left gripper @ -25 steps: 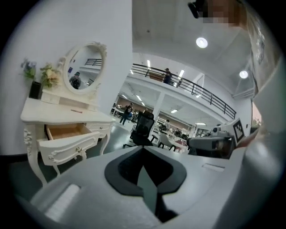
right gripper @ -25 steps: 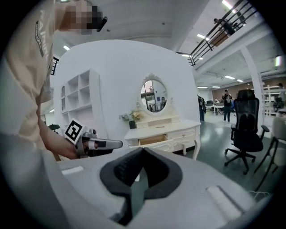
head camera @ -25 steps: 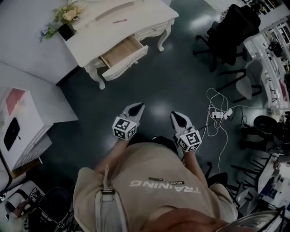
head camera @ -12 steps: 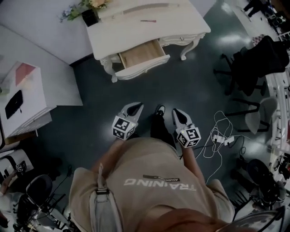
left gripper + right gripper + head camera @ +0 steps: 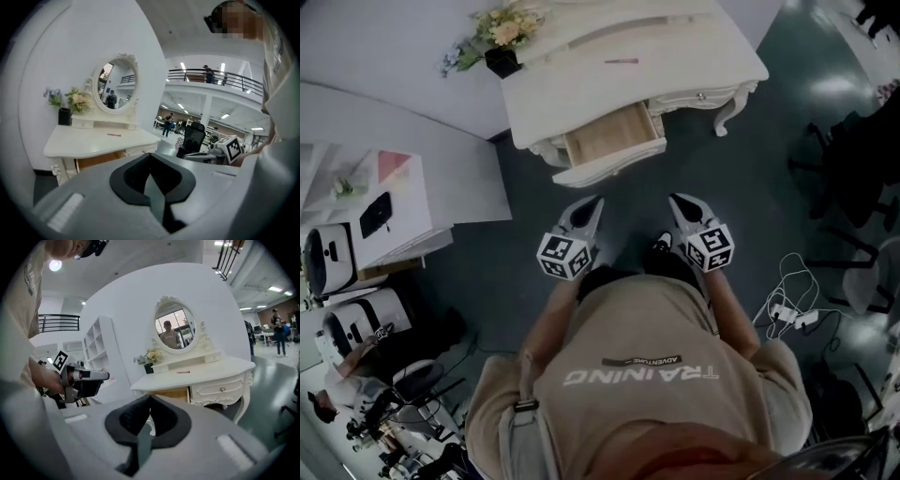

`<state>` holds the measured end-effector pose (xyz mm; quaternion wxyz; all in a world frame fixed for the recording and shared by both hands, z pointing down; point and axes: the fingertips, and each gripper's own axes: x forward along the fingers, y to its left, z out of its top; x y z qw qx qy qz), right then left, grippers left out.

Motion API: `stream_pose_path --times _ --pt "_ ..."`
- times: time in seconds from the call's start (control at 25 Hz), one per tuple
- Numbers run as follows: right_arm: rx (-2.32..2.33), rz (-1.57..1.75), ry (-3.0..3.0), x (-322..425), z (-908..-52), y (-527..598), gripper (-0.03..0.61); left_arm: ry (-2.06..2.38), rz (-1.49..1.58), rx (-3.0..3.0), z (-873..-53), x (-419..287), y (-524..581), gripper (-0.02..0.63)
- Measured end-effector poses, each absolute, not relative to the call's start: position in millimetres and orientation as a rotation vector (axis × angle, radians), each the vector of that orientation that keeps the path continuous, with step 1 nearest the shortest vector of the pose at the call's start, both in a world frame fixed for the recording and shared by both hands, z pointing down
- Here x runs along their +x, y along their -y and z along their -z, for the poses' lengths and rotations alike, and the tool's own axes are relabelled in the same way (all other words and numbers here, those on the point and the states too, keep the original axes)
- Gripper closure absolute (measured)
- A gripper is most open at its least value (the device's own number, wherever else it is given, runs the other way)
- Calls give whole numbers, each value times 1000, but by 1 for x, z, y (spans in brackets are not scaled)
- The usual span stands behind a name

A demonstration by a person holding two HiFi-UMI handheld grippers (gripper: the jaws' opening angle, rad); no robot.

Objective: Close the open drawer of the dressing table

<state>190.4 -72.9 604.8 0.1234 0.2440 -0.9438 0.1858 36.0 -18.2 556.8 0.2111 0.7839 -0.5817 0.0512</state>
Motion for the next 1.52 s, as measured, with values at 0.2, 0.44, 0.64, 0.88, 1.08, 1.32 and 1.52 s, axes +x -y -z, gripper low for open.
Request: stream_pose_path --times 0.2,0.44,0.64,0.88,1.08,1.32,1.52 --pt "590 -531 2737 185 -628 119 577 1659 -148 2009 -579 32 29 607" --pt "570 -598 2693 186 -652 139 577 1691 -203 1967 -593 16 33 607" --pt "557 -551 2643 177 -654 147 577 1650 -133 2007 -601 4 67 607" --pt "574 -589 2538 156 -665 161 577 1550 -115 2073 -610 -16 122 607" --pt "503 -671 2428 105 -712 169 577 1487 -187 2086 -635 -61 137 607" --pt "548 -770 2273 68 -763 180 577 1314 -276 2029 -697 -89 115 607" --pt "508 -790 2153 65 -798 170 577 1213 -393 1961 -753 -85 76 607"
